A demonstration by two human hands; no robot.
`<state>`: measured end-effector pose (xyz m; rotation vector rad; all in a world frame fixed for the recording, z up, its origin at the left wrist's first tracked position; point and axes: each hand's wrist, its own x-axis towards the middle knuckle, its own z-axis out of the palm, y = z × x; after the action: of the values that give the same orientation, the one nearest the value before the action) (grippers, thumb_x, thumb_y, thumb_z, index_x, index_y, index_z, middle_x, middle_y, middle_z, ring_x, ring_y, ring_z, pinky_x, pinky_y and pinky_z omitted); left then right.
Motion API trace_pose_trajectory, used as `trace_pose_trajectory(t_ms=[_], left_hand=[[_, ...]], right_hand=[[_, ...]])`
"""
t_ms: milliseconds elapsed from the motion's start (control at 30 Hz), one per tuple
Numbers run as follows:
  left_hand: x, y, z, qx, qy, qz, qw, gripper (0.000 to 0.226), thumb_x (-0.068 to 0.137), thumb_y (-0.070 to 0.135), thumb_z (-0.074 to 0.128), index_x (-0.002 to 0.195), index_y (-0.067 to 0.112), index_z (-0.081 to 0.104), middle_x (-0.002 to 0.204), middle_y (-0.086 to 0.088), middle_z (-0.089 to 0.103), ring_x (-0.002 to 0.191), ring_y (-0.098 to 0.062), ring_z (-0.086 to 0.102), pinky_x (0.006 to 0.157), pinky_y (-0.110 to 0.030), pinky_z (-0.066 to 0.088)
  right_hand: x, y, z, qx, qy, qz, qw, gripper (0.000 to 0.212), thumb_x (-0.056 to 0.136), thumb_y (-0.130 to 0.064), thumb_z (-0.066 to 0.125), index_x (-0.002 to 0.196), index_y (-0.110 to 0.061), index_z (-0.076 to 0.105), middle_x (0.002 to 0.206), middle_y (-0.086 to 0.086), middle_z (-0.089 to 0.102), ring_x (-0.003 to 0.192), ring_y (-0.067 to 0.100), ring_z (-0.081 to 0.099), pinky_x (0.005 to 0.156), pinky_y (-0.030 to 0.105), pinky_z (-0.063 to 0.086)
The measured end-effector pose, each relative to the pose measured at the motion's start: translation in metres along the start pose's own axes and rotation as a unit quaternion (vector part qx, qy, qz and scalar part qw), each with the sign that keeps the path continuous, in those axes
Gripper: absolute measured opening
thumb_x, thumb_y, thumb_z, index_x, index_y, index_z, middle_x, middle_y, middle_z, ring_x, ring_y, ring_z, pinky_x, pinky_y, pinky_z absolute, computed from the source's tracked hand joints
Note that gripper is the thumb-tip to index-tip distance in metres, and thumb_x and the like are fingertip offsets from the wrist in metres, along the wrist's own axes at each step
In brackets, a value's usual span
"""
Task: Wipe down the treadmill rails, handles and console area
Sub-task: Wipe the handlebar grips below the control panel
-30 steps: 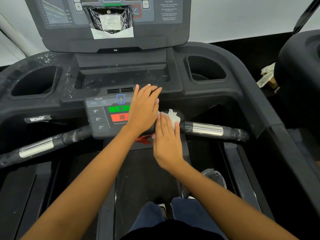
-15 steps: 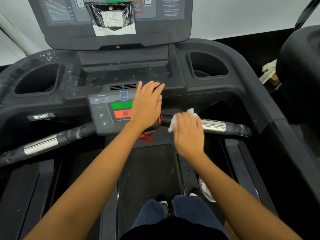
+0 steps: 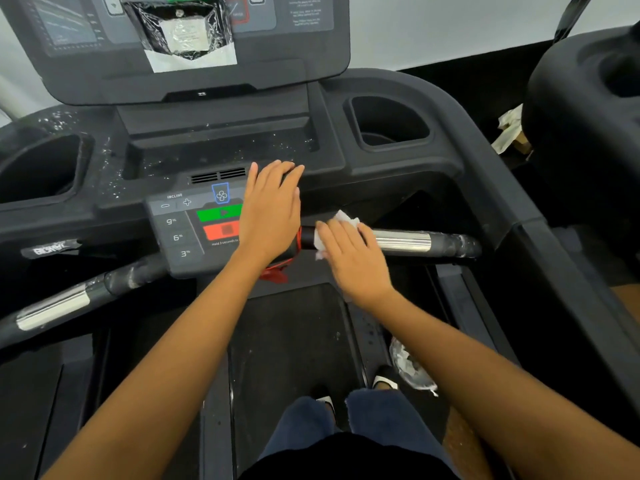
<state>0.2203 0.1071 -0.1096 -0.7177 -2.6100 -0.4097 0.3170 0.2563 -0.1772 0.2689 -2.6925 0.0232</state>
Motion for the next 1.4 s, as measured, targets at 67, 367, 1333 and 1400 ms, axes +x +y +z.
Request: trace_pose_trajectory(t_ms=[67, 367, 1333, 1400], left_hand=[[-0.001, -0.001, 0.0, -0.003, 0.0, -0.002, 1.0, 0.04, 0.098, 0.017, 0.037, 0.136, 0.012, 0.05, 0.135, -0.006, 0.052, 0.133, -0.022, 0.041, 0.12, -0.041, 0.01], [-0.001, 0.0, -0.001, -0.003, -0.002, 0.002, 1.0, 0.042, 0.098, 0.017, 0.034, 0.137, 0.012, 0.049, 0.135, -0.006, 0.052, 0.134, -0.023, 0.04, 0.119, -0.042, 0.012], [0.006, 0.07, 0.023, -0.028, -0.036, 0.013, 0.999, 0.036, 0.095, 0.009, 0.045, 0.129, 0.004, 0.057, 0.136, -0.015, 0.051, 0.141, -0.033, 0.029, 0.118, -0.047, 0.004], [0.005, 0.089, 0.031, -0.051, -0.059, 0.022, 0.997, 0.036, 0.097, 0.013, 0.044, 0.13, 0.003, 0.056, 0.135, -0.014, 0.052, 0.139, -0.031, 0.033, 0.118, -0.044, 0.008]], right_hand=[[-0.013, 0.023, -0.001, -0.048, -0.024, 0.024, 0.998, 0.055, 0.086, -0.027, 0.065, 0.135, -0.013, 0.044, 0.125, 0.004, 0.055, 0.117, 0.024, 0.052, 0.101, 0.044, 0.037], [0.027, -0.044, 0.005, -0.015, 0.029, 0.05, 0.998, 0.033, 0.091, -0.015, 0.046, 0.123, -0.009, 0.055, 0.114, 0.007, 0.061, 0.109, 0.024, 0.057, 0.098, 0.039, 0.041], [0.0, 0.043, -0.025, 0.098, -0.078, 0.017, 0.992, 0.027, 0.085, -0.027, 0.057, 0.107, -0.011, 0.054, 0.096, 0.005, 0.058, 0.088, 0.023, 0.054, 0.089, 0.037, 0.043], [-0.027, 0.081, -0.029, 0.101, -0.072, 0.096, 0.988, 0.028, 0.091, -0.039, 0.046, 0.103, -0.016, 0.055, 0.097, 0.003, 0.058, 0.091, 0.023, 0.053, 0.088, 0.037, 0.041]])
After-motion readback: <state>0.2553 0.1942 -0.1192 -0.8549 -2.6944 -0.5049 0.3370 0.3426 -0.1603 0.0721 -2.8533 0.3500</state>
